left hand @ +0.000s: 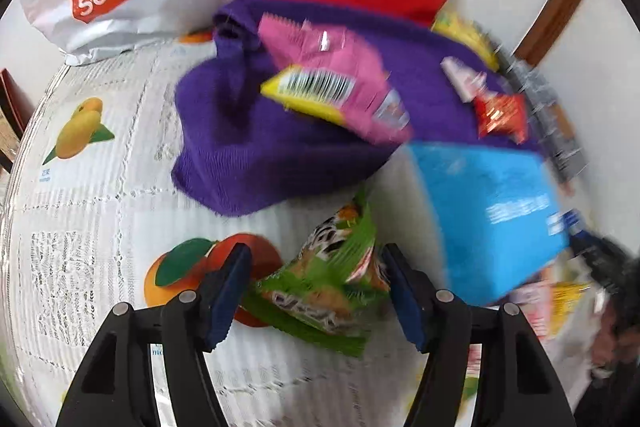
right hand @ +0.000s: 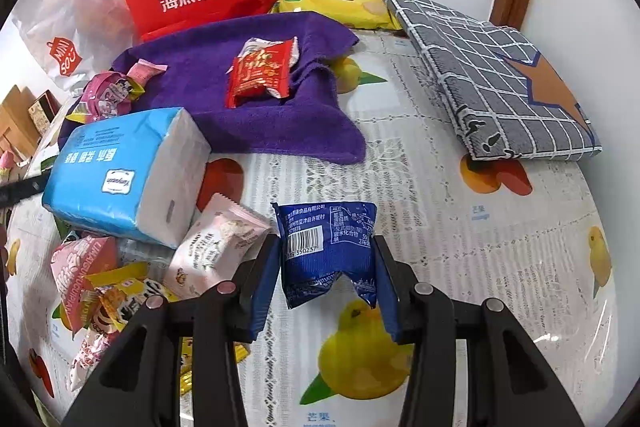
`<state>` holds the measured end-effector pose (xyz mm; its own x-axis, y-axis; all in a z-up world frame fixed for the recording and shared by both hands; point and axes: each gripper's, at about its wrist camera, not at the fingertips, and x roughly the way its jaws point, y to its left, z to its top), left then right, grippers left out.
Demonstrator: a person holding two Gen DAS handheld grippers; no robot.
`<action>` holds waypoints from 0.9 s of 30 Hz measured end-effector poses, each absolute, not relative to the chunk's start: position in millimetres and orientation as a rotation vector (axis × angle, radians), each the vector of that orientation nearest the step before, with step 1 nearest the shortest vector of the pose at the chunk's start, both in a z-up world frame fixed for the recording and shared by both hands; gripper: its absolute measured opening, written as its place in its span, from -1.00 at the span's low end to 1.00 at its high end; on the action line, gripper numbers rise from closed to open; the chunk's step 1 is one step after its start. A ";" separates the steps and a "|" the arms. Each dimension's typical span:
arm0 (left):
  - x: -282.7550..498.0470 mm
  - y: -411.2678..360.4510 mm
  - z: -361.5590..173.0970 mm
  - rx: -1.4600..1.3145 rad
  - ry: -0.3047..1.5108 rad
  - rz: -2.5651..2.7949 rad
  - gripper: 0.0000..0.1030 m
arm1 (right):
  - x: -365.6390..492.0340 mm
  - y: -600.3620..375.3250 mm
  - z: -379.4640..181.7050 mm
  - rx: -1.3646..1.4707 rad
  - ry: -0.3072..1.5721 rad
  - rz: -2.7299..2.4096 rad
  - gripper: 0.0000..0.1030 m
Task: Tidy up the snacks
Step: 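Grasp the green snack bag with the left tool while the right tool holds the blue packet, then carry the green bag toward the purple towel with the left tool while the right carries the blue packet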
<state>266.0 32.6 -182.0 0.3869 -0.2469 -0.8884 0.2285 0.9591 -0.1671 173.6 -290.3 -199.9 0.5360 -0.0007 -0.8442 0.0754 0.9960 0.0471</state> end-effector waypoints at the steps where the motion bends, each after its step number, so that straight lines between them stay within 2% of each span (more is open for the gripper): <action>1: 265.3 34.1 -182.3 -0.031 1.117 -0.307 0.25 | 173.9 -293.0 -200.1 0.086 1.005 -0.051 -0.13; 4: 266.5 37.9 -181.4 -0.049 1.114 -0.312 0.24 | 174.7 -299.1 -201.1 0.095 1.007 -0.064 -0.13; 8: 264.7 36.5 -179.9 -0.027 1.106 -0.307 -0.05 | 176.3 -302.3 -202.6 0.101 1.009 -0.068 -0.13; 11: 261.8 40.5 -178.2 -0.063 1.110 -0.308 -0.10 | 174.8 -301.2 -202.1 0.107 1.004 -0.067 -0.13; 27: 201.3 47.1 -121.1 -0.099 1.044 -0.297 -0.11 | 138.9 -277.4 -158.4 0.107 0.913 -0.006 -0.14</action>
